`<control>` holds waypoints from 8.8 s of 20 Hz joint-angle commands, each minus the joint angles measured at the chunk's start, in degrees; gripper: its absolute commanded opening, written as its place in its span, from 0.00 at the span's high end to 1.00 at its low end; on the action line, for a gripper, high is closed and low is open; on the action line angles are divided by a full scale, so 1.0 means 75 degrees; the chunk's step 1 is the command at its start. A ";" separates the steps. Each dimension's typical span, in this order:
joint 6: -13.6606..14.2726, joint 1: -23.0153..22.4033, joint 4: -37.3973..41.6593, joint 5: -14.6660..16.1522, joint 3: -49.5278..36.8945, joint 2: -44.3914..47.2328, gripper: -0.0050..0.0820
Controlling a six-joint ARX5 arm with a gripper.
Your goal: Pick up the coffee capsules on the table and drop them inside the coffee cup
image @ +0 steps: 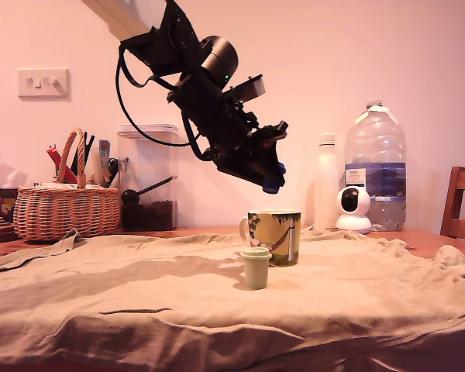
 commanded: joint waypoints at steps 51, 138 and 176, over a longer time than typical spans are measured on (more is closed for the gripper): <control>0.0175 0.0087 -0.0679 -0.0201 0.0090 -0.0627 0.97; -0.1320 -0.0761 1.0314 -0.0664 -0.9879 -0.2317 0.14; -0.1172 -0.0793 0.8317 -0.0708 -0.7866 -0.1276 0.72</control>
